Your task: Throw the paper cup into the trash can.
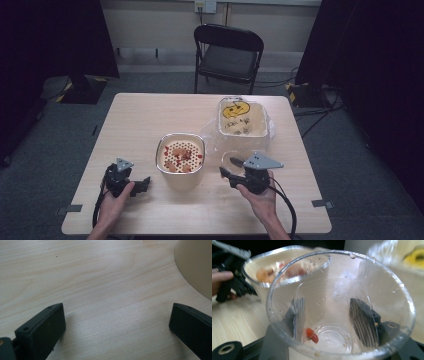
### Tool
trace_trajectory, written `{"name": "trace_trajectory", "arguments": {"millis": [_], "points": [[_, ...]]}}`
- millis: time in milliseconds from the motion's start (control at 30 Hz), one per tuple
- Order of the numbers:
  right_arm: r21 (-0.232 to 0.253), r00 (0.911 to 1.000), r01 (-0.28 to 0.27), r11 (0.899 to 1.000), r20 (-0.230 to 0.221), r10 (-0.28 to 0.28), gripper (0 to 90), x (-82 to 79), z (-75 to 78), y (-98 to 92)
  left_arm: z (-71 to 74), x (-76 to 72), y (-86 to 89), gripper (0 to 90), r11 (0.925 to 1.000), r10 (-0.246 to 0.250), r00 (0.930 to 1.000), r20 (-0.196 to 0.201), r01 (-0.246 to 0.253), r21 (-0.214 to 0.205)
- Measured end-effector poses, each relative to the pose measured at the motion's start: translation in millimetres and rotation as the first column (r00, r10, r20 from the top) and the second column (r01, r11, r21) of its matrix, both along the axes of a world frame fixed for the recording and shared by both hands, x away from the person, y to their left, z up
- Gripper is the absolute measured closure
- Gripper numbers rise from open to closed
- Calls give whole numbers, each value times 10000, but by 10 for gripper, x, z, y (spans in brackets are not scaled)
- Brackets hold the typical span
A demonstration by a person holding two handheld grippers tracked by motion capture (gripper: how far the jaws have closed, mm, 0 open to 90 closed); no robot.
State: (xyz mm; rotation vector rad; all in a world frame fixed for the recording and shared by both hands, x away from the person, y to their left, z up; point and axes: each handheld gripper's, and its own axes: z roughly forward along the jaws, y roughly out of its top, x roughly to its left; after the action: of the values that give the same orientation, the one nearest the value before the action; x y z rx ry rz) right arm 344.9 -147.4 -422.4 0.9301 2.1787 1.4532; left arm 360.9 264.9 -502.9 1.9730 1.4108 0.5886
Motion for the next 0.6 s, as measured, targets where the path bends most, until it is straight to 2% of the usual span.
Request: {"name": "trace_trajectory", "arguments": {"millis": [300, 467, 600], "points": [[-277, 9949, -13, 9996, -1010, -15, 471, -44, -372, -37, 0, 0, -1, 0, 10000, 8, 10000, 4, -8, -2], [-483, 9918, -152, 9987, -1277, 89, 467, -43, -477, 2, 0, 0, -1, 0, 10000, 8, 10000, 5, -8, -6], [-464, 9905, -158, 9988, -1372, 93, 468, -42, -496, 19, 0, 0, -1, 0, 10000, 3, 10000, 1, -3, -11]]}}
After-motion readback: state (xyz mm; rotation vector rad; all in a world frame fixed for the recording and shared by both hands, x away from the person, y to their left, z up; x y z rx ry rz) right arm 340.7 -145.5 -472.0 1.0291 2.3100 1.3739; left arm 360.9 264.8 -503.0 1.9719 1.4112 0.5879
